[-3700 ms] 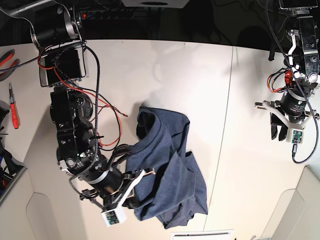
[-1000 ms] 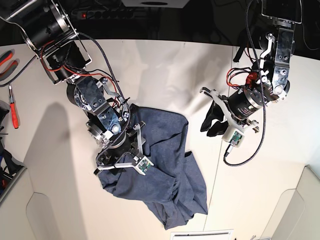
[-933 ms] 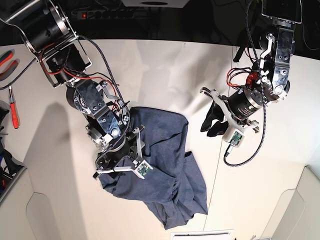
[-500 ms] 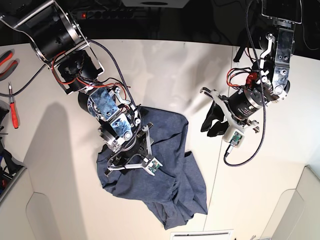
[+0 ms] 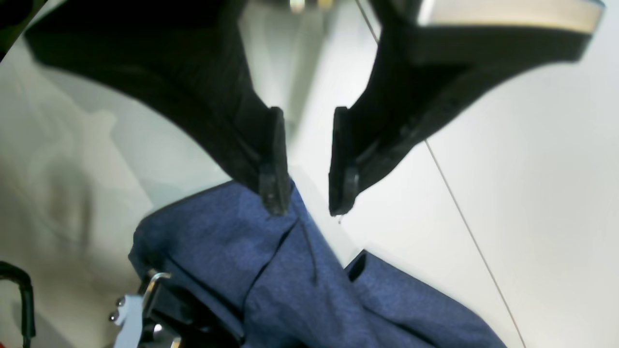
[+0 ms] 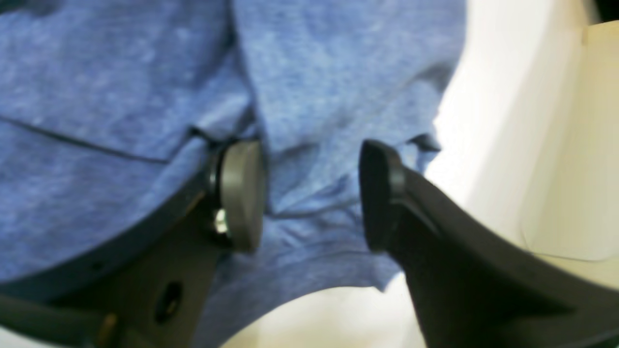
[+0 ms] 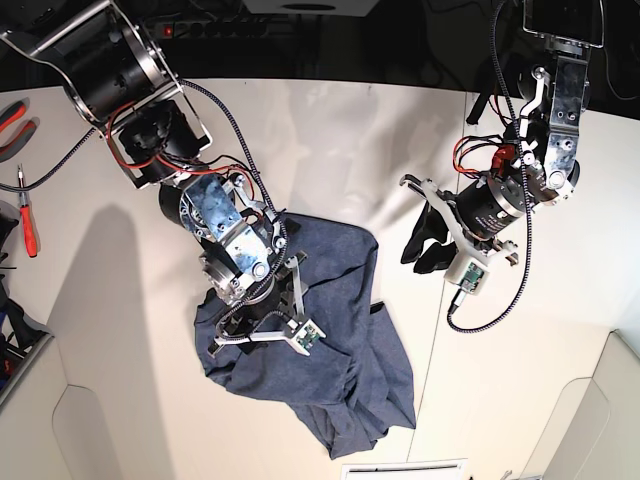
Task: Layout the t-shirt on the table in an organized manner, then fold the t-shirt properly
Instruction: 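Reach the right gripper back and grasp the t-shirt fabric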
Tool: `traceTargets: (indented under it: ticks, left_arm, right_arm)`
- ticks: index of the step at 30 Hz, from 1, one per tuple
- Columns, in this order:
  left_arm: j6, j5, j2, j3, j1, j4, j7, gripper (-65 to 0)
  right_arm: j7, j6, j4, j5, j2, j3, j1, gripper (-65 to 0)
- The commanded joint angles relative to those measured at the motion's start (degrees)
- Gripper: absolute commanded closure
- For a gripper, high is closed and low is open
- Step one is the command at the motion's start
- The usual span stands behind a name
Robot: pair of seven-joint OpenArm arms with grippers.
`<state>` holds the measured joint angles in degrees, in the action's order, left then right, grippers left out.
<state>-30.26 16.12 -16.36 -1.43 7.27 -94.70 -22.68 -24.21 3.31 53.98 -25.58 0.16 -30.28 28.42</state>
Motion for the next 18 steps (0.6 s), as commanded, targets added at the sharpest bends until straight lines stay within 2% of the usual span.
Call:
traceTargets:
  ticks: [1, 4, 9, 12, 18]
  left_arm:
    - [0.07, 0.81, -0.46, 0.26, -0.72, -0.85, 1.44, -18.3]
    - [0.07, 0.81, -0.46, 0.26, -0.74, -0.85, 1.44, -18.3]
    - [0.09, 0.83, -0.46, 0.26, -0.72, -0.85, 1.44, -18.3]
    - [0.09, 0.81, -0.46, 0.26, -0.74, -0.85, 1.44, -18.3]
    - [0.72, 0.83, -0.46, 0.26, -0.72, -0.85, 1.46, -18.3]
  right_arm:
    - [1.29, -1.46, 0.92, -0.61, -0.31, 0.15, 1.73, -30.3]
    - [1.31, -3.06, 0.85, -0.63, -0.31, 0.15, 1.73, -29.2]
    - [1.79, -5.01, 0.85, -1.51, -0.31, 0.15, 1.73, -17.6]
    - [2.95, -5.07, 0.85, -1.46, -0.28, 0.15, 1.73, -10.9]
    - [6.6, -5.07, 0.85, -1.42, -0.33, 0.15, 1.7, -2.9]
